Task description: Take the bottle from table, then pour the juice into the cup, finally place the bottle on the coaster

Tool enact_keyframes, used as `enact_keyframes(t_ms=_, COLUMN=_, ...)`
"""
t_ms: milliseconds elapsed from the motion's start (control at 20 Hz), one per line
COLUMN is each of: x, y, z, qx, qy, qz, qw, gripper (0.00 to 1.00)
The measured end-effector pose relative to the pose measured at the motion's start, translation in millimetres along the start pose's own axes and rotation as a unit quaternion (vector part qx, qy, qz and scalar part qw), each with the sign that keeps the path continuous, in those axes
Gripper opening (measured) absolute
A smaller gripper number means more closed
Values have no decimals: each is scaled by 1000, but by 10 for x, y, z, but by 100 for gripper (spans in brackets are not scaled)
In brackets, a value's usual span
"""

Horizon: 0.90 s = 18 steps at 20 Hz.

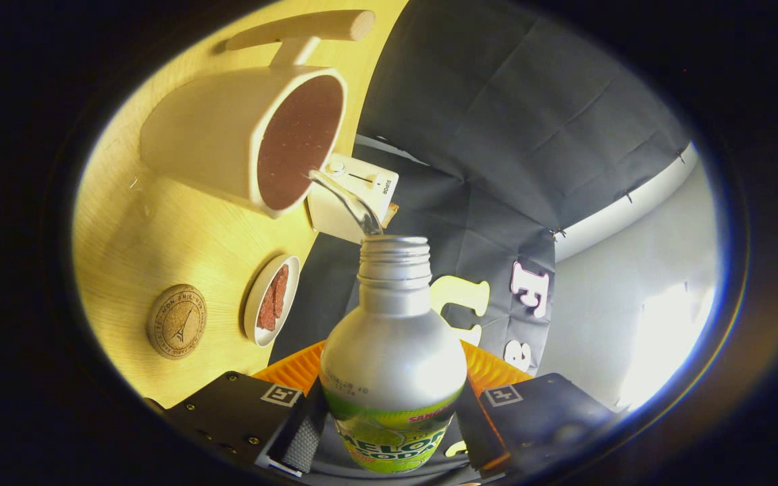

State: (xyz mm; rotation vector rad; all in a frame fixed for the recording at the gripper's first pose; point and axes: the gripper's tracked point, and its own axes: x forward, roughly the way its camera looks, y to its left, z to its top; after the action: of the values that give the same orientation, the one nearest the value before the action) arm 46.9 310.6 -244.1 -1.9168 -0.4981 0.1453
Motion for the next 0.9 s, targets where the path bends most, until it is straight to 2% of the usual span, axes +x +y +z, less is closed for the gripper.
enact_keyframes(t_ms=900, x=34, y=-135, z=35, qx=-55, qy=-17, qz=-10, qw=998, gripper=82)
